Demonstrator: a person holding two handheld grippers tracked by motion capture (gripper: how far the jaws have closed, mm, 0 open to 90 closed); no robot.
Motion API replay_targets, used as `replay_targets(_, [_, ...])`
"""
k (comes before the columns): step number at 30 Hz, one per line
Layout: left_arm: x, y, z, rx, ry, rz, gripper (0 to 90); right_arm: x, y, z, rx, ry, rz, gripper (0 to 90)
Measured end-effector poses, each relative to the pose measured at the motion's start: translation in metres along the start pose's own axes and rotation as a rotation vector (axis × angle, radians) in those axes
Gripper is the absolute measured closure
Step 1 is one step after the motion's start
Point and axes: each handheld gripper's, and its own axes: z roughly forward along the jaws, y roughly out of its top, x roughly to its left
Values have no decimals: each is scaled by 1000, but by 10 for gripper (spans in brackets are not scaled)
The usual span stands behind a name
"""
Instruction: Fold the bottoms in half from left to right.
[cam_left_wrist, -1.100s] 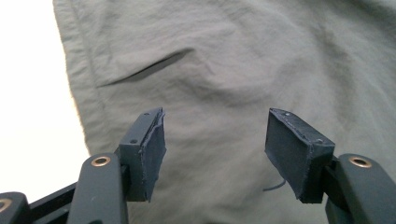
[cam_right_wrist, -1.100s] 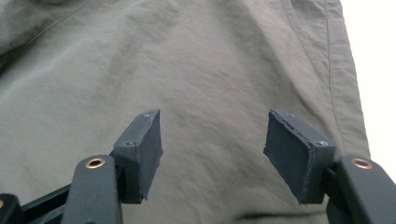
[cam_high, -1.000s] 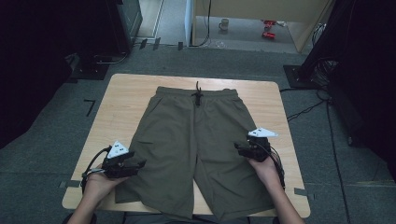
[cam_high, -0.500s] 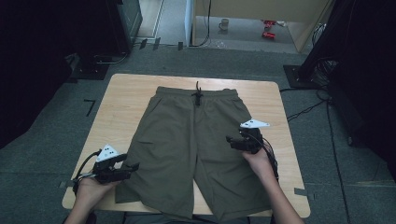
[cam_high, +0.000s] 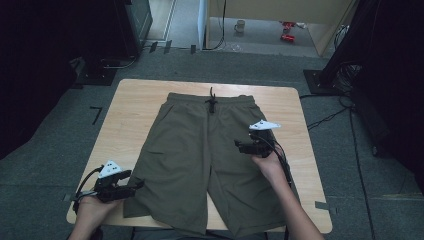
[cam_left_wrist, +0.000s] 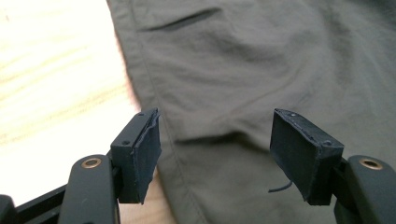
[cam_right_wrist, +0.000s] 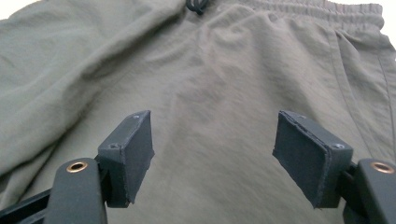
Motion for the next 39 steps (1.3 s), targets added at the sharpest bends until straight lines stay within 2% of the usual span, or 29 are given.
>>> replay_targets(13, [0, -13, -2, 28, 24, -9, 335, 16, 25, 18, -9, 33, -39, 294])
replay_targets(20, [-1, -15, 0, 50, 26, -10, 337, 23, 35, 29, -17, 50, -39, 322])
replay_targets(22, [-1, -16, 0, 49, 26, -6, 338, 24, 37, 33, -24, 56, -29, 326])
replay_targets(27, [-2, -18, 1, 33, 21, 5, 346, 28, 42, 43, 9, 68, -23, 334])
replay_targets(30, [-2, -19, 1, 24, 23, 6, 345, 31, 47, 48, 15, 69, -34, 338])
replay_targets(34, [-3, -20, 2, 9, 25, 14, 346, 36, 53, 53, 8, 68, -40, 339])
replay_targets(39, [-4, -20, 3, 13, 20, 20, 321, 41, 61, 61, -3, 78, -34, 347])
